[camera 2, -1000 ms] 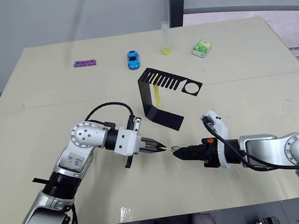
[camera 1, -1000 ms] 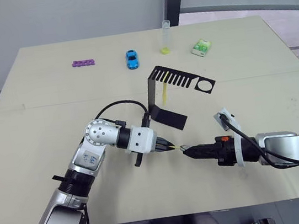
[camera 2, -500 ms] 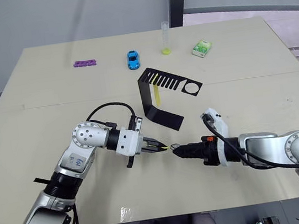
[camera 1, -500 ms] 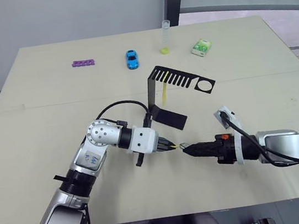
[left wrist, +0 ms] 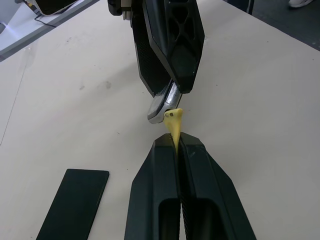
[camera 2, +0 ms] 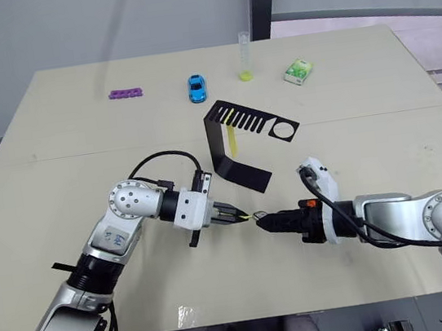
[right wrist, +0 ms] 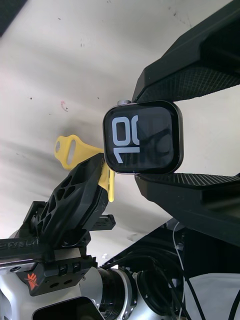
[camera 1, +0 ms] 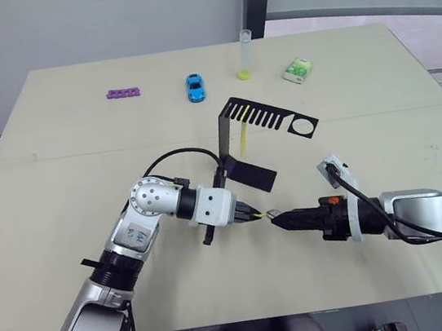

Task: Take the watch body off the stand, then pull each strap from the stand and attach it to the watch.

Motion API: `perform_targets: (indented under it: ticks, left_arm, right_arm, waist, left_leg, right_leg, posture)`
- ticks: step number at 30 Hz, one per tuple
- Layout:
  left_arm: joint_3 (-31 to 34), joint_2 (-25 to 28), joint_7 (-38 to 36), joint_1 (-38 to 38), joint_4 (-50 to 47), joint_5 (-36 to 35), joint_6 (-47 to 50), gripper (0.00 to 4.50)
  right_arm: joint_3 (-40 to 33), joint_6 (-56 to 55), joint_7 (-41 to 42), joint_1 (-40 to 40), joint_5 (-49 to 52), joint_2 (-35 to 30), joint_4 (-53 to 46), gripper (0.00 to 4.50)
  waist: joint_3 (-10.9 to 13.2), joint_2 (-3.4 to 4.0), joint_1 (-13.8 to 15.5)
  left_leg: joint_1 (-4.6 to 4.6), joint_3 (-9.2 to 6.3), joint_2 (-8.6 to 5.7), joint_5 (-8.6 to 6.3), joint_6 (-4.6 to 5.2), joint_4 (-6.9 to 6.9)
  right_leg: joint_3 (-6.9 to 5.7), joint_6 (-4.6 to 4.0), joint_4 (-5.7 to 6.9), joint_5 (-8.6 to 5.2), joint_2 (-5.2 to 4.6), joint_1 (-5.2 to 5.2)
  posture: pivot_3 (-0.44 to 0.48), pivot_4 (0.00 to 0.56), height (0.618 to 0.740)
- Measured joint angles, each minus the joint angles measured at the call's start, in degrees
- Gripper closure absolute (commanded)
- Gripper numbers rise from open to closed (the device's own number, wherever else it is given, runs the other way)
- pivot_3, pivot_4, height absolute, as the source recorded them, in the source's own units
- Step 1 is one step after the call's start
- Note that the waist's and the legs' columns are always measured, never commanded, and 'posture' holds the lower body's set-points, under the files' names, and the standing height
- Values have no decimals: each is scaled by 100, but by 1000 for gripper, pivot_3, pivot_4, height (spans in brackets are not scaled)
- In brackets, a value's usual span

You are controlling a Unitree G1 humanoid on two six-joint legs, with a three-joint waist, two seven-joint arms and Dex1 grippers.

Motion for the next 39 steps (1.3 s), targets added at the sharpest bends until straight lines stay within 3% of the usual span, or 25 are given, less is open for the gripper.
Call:
perform_targets:
  ticks: [39]
  left_arm:
    - [2,-155,94,-6,30,129,123,4500]
  right_arm:
    - [6,92,20,-142,0,-50,-2,2995]
  waist:
    - [0,0,1]
  left_leg:
    - [-1,0,0,0,0,0]
  right_leg:
    - [-1,0,-1,0,0,0]
  posture:
    - [0,150,740]
